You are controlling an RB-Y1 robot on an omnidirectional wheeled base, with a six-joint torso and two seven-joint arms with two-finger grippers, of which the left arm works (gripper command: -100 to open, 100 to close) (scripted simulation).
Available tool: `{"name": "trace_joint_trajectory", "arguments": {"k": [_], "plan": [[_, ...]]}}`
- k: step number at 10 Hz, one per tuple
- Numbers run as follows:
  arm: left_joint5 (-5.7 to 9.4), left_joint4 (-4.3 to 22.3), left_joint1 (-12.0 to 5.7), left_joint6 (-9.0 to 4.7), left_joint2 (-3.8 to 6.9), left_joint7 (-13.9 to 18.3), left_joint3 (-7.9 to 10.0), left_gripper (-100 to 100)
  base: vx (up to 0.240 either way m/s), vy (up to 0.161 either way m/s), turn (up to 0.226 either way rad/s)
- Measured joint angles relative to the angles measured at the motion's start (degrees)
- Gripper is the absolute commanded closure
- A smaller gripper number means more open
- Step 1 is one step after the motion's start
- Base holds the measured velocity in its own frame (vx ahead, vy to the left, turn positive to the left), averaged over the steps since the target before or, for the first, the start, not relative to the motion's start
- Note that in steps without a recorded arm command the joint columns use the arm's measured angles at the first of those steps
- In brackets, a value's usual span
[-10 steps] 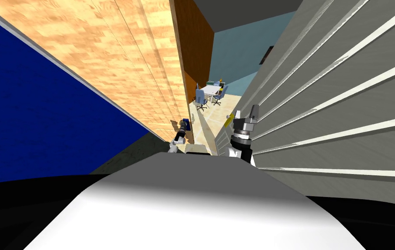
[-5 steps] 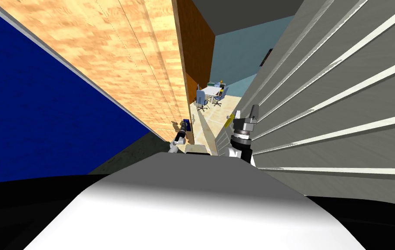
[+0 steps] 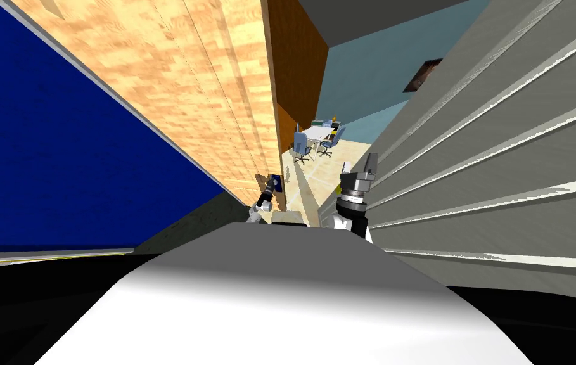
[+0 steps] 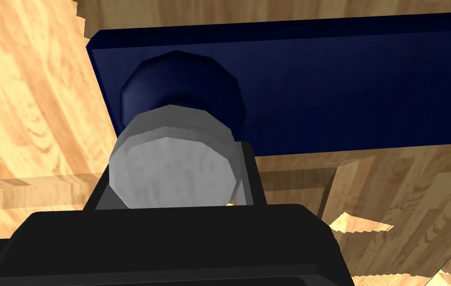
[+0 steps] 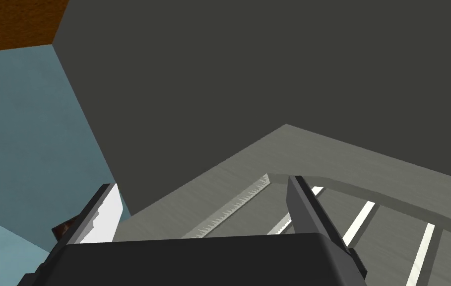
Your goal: Push the door open
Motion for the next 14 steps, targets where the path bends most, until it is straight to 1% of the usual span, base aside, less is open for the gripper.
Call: {"name": "trace_joint_trajectory", "arguments": {"k": [1, 2, 4, 7, 9, 10, 11, 12, 14], "plan": [[-0.20, -0.4, 0.10, -0.16, 0.55, 0.4, -0.20, 100, 0.204, 0.020, 0.309], [-0.51, -0.5, 0.07, -0.28, 0.95, 0.8, -0.64, -100, -0.060, -0.030, 0.040], [-0.47, -0.8, 0.19, -0.02, 1.22, 1.0, -1.21, -100, -0.167, -0.008, -0.029], [-0.38, -1.4, 0.47, 0.38, 1.17, 1.1, -1.98, -100, -0.243, -0.019, -0.006], [-0.33, -2.1, 0.68, 0.99, 0.54, 1.2, -2.69, -100, -0.253, -0.019, -0.008], [-0.32, -2.4, 0.77, 1.23, -0.08, 1.2, -3.07, -100, -0.107, -0.005, -0.004], [-0.32, -2.4, 0.80, 1.26, -0.16, 1.2, -3.12, -100, 0.072, -0.025, -0.030], [-0.34, -2.0, 0.70, 1.00, 0.21, 1.2, -2.99, -100, 0.164, -0.051, -0.026], [-0.38, -1.8, 0.58, 0.68, 0.58, 1.1, -2.76, -100, 0.211, -0.030, -0.018]]}}
